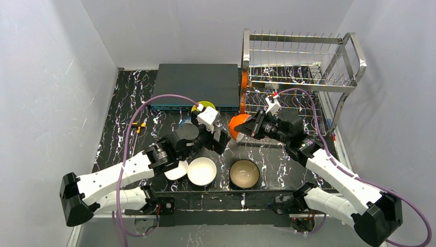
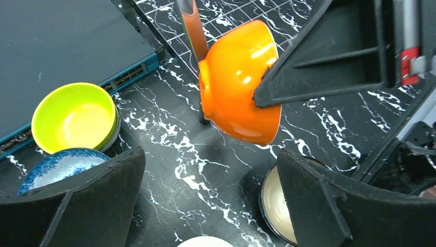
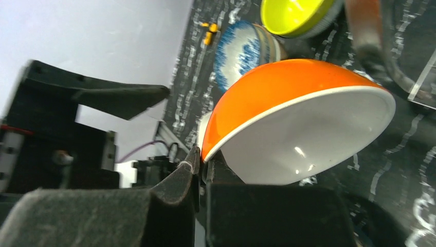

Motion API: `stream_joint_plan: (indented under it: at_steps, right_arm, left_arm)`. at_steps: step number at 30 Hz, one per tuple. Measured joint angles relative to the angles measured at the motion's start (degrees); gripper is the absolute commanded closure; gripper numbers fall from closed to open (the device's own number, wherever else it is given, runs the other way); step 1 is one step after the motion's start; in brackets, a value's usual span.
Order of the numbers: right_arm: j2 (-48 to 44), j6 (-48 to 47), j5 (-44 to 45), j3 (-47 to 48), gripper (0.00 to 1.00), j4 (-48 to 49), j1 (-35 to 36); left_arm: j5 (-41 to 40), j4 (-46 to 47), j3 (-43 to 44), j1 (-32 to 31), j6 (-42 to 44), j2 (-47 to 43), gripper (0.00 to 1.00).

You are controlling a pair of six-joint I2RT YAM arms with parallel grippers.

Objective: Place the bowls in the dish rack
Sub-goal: Pick up the bowl from the center of the board, then place the bowl in the dish rack.

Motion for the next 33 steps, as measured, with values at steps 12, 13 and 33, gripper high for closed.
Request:
stream_joint_plan:
  at_steps: [12,13,33]
  right_arm:
    - [-2.4,-15.1,1.8,0.0,0.99,-12.0,-0.1]
    - [-2.4,-15.8,1.6,0.0,0.99,-12.5,-0.2]
    - [7.1,-11.2,-30.6,-9.7,0.99,8.3,-28.3]
  left_arm:
    - [2.3,-5.8,-1.2,2.8,-13.9,-1.4,0.02]
    - [3.0,-6.0,-1.7,3.7,-15.6,-1.5,0.02]
    - [15.1,-7.7,-6.6,14.2,-26.7,-3.7,0.02]
